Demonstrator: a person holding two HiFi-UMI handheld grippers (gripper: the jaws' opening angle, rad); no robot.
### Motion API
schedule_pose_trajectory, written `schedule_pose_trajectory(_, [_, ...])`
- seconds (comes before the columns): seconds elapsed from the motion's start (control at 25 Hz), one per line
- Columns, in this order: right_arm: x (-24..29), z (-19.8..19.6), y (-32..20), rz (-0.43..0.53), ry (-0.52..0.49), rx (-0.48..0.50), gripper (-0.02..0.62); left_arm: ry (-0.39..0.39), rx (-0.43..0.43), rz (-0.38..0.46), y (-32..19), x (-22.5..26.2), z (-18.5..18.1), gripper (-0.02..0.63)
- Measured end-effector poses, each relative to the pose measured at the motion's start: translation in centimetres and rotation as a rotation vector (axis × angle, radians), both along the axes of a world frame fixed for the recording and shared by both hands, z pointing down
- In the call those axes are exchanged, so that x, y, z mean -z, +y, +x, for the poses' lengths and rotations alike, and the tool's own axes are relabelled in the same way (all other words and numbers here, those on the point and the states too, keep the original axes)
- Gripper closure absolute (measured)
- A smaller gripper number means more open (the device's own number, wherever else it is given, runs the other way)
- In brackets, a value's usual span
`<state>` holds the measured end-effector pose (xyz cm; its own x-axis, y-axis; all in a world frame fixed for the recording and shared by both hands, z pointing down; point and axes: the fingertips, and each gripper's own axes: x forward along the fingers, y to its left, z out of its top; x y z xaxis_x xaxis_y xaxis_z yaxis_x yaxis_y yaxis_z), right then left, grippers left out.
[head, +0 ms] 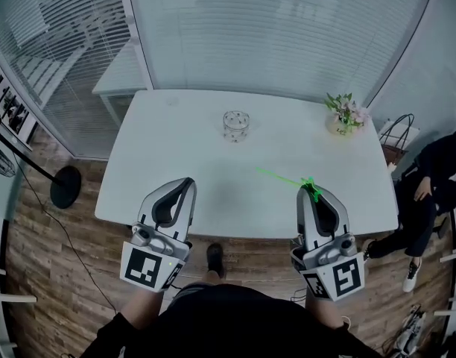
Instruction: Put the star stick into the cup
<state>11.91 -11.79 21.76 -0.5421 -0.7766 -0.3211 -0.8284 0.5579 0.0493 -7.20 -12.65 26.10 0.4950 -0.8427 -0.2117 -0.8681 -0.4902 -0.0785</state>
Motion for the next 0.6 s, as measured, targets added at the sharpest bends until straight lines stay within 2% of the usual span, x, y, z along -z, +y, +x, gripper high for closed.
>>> schedule_pose_trajectory(0.08, [0.3, -0.5, -1.4, 0.001, -0.007, -0.004, 0.575, -0.014, 0.003, -0.027, -1.5, -0.5, -0.7, 0.594])
schedule_pose_trajectory(0.2, [-0.4, -0.7, -3.3, -0.004, 0.022, -0.033, 0.575, -0.003, -0.009, 0.007, -3.5, 0.2, -1.4, 0.594])
schedule_pose_trajectory(0.28, [0.0, -1.3, -4.6, -0.001, 0.005, -0.033, 0.575, -0.005, -0.015, 0.014, -4.9, 0.3, -1.9, 0.594])
schedule_pose_trajectory(0.52, [-0.5, -2.0, -8.0, -0.012, 0.028, -0.070, 0.575, -0.015, -0.033, -0.031, -8.7, -0.2, -3.0, 0.594])
schedule_pose_trajectory(0.6, [-0.1, -2.6, -9.1, -0.009, 0.012, -0.070, 0.575, -0.003, -0.044, -0.014, -9.9, 0.0, -3.2, 0.594])
